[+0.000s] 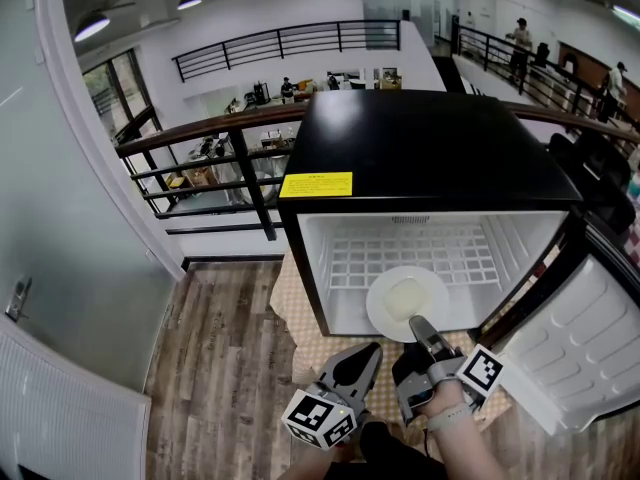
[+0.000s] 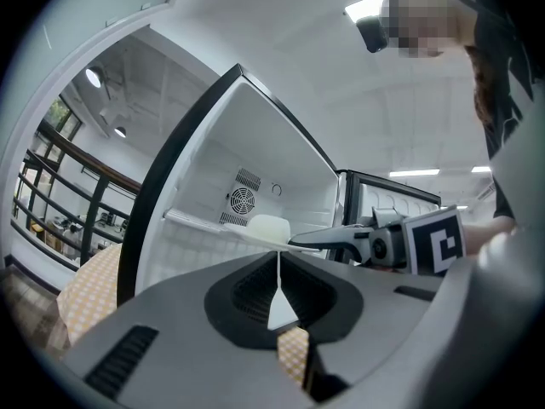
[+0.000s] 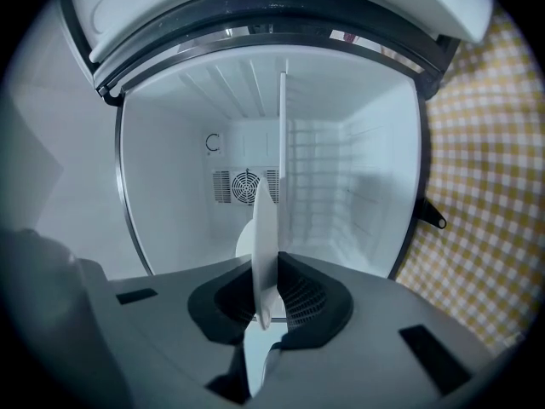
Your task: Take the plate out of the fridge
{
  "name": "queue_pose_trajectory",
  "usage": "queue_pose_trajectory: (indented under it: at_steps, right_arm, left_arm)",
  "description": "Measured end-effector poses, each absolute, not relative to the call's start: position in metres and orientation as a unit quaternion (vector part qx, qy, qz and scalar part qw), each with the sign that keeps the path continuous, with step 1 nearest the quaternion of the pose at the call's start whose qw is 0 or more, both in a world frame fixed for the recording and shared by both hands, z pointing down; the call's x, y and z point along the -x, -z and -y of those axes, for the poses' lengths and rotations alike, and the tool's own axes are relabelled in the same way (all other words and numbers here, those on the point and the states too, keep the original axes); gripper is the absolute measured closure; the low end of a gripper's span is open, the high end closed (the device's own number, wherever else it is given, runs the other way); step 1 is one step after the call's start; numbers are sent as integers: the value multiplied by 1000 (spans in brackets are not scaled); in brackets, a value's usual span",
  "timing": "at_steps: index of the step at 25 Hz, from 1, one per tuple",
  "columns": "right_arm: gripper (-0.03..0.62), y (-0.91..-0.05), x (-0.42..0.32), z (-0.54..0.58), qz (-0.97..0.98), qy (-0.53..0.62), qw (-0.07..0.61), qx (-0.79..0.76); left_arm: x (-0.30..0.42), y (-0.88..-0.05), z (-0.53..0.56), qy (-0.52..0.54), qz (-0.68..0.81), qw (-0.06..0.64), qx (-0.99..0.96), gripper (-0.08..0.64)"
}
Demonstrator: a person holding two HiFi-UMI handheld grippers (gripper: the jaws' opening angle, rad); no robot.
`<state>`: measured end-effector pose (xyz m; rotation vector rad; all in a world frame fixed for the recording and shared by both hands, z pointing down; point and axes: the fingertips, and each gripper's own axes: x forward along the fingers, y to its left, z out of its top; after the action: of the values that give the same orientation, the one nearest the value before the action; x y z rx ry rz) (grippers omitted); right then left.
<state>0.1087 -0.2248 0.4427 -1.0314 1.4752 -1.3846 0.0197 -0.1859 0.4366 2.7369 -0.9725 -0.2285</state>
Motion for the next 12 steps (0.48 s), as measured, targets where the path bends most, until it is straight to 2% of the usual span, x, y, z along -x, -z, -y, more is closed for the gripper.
queue_pose_trajectory:
  at_steps: [12]
  right_arm:
    - [540,-447,-108,212,-582,557,426,411]
  left_arm:
    - [-17,-434,175,75,331,108,-934,543]
